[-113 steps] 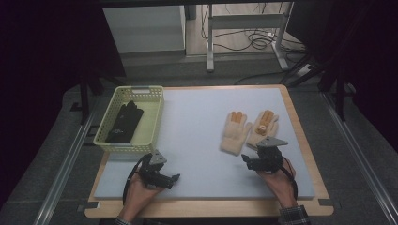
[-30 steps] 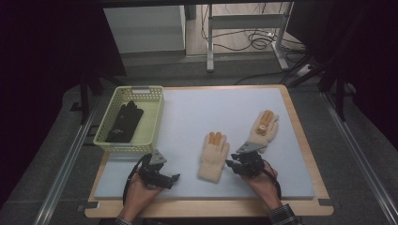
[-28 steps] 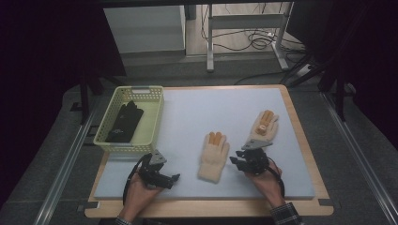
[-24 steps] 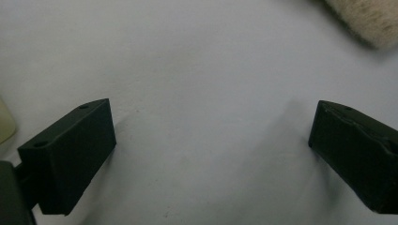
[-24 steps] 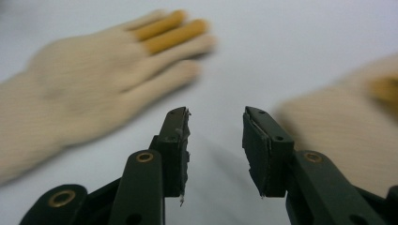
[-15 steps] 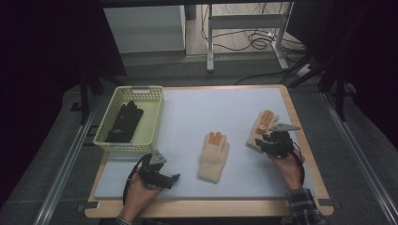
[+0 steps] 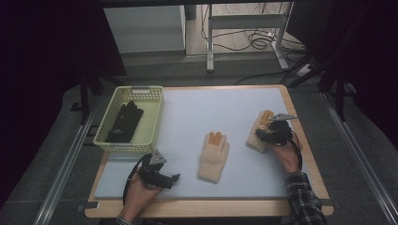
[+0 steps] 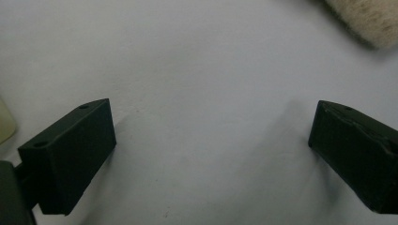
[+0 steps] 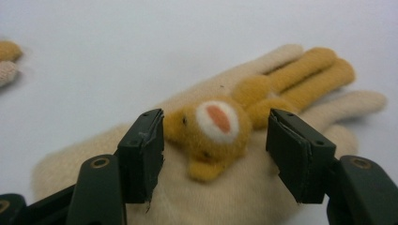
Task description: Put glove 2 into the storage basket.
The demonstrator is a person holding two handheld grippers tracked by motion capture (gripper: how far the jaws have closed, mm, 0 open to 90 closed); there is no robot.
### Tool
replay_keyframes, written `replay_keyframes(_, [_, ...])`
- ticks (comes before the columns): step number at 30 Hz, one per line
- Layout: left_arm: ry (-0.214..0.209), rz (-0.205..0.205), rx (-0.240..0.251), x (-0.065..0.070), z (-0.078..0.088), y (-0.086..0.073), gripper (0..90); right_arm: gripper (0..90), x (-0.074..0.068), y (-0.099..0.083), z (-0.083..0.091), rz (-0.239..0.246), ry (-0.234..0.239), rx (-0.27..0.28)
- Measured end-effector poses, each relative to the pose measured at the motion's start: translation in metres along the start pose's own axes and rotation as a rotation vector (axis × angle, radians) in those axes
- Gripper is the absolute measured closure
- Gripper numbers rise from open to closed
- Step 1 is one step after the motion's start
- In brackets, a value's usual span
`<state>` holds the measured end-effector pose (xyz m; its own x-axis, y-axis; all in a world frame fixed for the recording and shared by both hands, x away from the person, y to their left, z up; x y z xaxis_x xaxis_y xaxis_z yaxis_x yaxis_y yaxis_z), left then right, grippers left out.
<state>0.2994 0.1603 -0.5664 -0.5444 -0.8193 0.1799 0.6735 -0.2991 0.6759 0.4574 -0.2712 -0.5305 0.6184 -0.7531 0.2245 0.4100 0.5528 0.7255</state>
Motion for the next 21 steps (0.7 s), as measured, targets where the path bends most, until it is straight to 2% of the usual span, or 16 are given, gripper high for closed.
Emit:
replay_keyframes(2, [0.0,0.0,0.0,0.0,0.0,0.0,1.3,41.2,-0.001,0.0,-0.006,0.016,-0.007,-0.023])
replay_keyframes(3, [0.0,0.0,0.0,0.0,0.0,0.0,1.3,47.0,-0.001,-0.001,-0.008,0.016,-0.001,-0.021])
replay_keyframes(5, [0.0,0.0,0.0,0.0,0.0,0.0,1.3,54.6,-0.002,-0.002,-0.008,-0.013,0.011,-0.006])
replay_keyframes(8, [0.0,0.0,0.0,0.0,0.0,0.0,1.3,60.3,-0.002,-0.001,-0.004,-0.016,0.005,-0.017])
replay_keyframes(11, [0.0,0.001,0.0,0.0,0.0,0.0,1.4,61.5,-0.004,0.0,0.002,-0.007,-0.001,-0.029])
replay_keyframes(13, [0.0,0.0,0.0,0.0,0.0,0.0,1.3,61.8,-0.004,0.0,0.008,-0.012,-0.003,-0.017])
replay_keyframes(16, [0.0,0.0,0.0,0.0,0.0,0.0,1.4,61.9,-0.008,0.002,0.017,-0.033,0.016,0.006])
replay_keyframes(21, [0.0,0.0,0.0,0.0,0.0,0.0,1.4,61.8,-0.02,0.007,0.035,-0.03,0.049,0.046])
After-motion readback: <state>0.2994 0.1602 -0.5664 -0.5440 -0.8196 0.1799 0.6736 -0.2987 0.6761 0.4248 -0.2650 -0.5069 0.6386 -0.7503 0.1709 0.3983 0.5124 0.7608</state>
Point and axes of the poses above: each handheld gripper's, and its own axes: z roughly backward along the jaws, y roughly out of its top, x roughly to its right, the point moved 2 cm from there along -z, roughly forward along the jaws, and after that the axes turned 12 degrees about z, right-handed, at the moved point
